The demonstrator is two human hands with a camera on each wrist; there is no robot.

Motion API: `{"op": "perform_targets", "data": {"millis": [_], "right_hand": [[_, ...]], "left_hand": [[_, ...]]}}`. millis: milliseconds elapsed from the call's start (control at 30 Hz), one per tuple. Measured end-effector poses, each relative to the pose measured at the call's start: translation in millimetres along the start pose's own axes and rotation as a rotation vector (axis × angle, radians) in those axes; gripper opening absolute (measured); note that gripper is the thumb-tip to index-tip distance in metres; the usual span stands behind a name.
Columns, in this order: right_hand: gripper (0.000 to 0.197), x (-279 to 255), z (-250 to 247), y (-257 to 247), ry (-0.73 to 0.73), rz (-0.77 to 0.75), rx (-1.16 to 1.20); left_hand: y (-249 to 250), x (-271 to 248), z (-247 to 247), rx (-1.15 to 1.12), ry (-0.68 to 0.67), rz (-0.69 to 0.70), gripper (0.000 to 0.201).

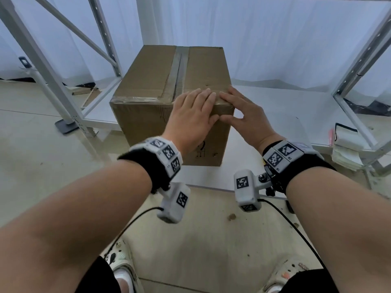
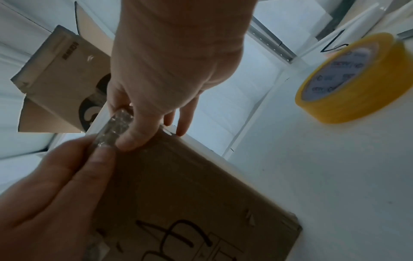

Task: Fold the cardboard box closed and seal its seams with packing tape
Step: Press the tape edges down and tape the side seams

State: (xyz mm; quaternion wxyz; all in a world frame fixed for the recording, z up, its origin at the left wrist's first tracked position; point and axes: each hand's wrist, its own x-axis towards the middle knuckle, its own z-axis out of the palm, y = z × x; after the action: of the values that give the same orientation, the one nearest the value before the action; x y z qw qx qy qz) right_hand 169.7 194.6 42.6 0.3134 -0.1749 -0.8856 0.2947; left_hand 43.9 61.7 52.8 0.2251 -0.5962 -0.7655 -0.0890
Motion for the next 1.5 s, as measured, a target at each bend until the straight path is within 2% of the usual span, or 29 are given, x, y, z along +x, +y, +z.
{"op": "perform_targets", "data": {"millis": [100, 167, 233, 333, 467, 533, 600, 667, 733, 767, 833, 933, 1067, 1200, 1333, 1433, 1500], "right_hand": [[0.046, -0.6, -0.1, -1.6, 0.035, 0.004, -0.033], [0.043, -1.0, 0.8, -3.5, 0.049, -0.006, -0.053], [0.04, -1.4, 1.9, -4.2, 0.067, -0.026, -0.083], [0.037, -2.9, 3.2, -4.1, 0.08, -0.046, -0.086], [0.035, -2.6, 4.5, -6.3, 0.084, -0.057, -0.09], [0.036, -4.8, 5.0, -10.8, 0.079, -0.043, -0.088], [0.042, -6.1, 2.6, -15.7, 0.067, -0.036, -0.206], [0.054, -1.7, 2.6, -30.5, 0.024, -0.08, -0.481], [0.056, 10.0, 10.3, -51.4, -0.06, -0.134, -0.692], [0.055, 15.3, 17.3, -60.3, -0.102, -0.139, -0.74], [0.054, 21.5, 31.2, -70.0, -0.155, -0.066, -0.789], [0.054, 19.7, 39.3, -66.6, -0.157, 0.038, -0.844], [0.054, 19.7, 37.6, -64.5, -0.162, 0.046, -0.814], [0.056, 19.0, 38.8, -68.6, -0.178, 0.078, -0.805], [0.063, 16.4, 38.2, -69.2, -0.159, 0.352, -0.731], [0.065, 16.8, 37.5, -74.4, -0.039, 0.564, -0.385], [0.059, 21.7, 37.3, -85.0, 0.069, 0.62, -0.122]], "left_hand": [[10.2, -2.4, 12.1, -0.028, 0.098, -0.043, 0.045], [4.3, 3.7, 7.3, -0.025, 0.078, 0.002, 0.041], [-9.7, 7.0, -3.1, -0.038, -0.003, 0.024, 0.044], [-49.5, -6.6, -13.4, -0.016, -0.086, -0.056, 0.057], [-105.7, -40.2, -20.9, -0.014, -0.076, -0.158, 0.061], [-120.6, -51.3, -25.2, -0.045, -0.083, -0.237, 0.059], [-121.3, -50.3, -29.2, -0.037, -0.091, -0.279, 0.06], [-108.4, -40.3, -32.1, -0.023, -0.133, -0.23, 0.06], [-84.8, -25.9, -30.0, -0.018, -0.168, -0.093, 0.055], [-73.7, -20.0, -28.5, -0.028, -0.161, -0.06, 0.052], [-66.3, -12.5, -27.8, -0.067, -0.133, -0.082, 0.047], [-89.2, -18.4, -31.0, -0.088, -0.165, -0.055, 0.048], [-136.7, -47.1, -34.5, -0.161, -0.155, -0.201, 0.052], [-141.2, -53.8, -36.1, -0.298, -0.143, -0.32, 0.05], [-133.1, -62.8, -45.3, -0.252, -0.104, -0.264, 0.046], [-113.8, -72.0, -55.3, -0.189, -0.057, -0.155, 0.041], [-96.3, -73.7, -57.3, -0.179, -0.027, -0.08, 0.04]]}}
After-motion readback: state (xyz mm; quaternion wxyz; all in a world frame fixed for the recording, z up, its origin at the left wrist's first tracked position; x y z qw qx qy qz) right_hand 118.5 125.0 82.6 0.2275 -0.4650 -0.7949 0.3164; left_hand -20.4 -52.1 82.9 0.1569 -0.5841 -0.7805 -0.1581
